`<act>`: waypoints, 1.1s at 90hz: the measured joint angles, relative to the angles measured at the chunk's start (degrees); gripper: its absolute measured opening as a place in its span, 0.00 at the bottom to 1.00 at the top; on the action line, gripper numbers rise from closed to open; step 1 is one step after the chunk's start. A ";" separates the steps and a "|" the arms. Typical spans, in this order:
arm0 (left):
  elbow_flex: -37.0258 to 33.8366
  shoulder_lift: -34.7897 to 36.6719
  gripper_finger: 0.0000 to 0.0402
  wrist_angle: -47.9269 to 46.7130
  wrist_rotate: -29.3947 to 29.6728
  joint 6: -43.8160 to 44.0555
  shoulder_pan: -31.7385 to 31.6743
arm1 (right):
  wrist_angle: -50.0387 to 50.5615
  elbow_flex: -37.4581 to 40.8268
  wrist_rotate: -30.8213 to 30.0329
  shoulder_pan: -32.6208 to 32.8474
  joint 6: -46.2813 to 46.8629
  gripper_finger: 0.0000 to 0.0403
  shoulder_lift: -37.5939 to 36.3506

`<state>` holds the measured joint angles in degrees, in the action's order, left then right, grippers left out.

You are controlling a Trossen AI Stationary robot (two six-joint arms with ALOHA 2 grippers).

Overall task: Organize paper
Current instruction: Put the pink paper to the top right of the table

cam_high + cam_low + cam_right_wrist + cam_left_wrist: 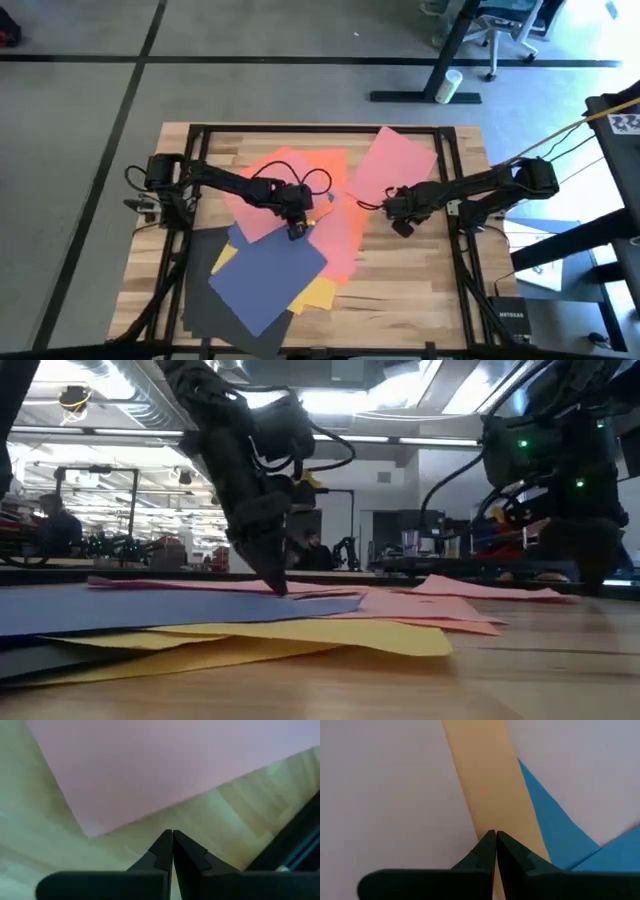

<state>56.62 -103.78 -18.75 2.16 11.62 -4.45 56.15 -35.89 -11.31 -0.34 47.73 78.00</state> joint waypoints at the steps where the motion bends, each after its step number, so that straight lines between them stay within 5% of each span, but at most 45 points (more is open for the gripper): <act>1: -0.02 0.18 0.00 -0.24 0.01 0.00 0.00 | -0.25 -0.03 -0.13 0.00 0.09 0.00 -0.22; 32: -0.13 2.55 0.00 -8.43 2.39 -0.07 -0.38 | -14.06 -0.10 -0.49 0.00 -3.59 0.00 -6.10; 99: -0.12 10.17 0.00 -8.86 3.08 -0.09 -0.70 | -18.50 -0.14 2.43 -0.02 -8.72 0.00 4.34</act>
<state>56.50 -93.61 -27.61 5.23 11.53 -5.15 37.65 -36.02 -8.87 -0.36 39.00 82.34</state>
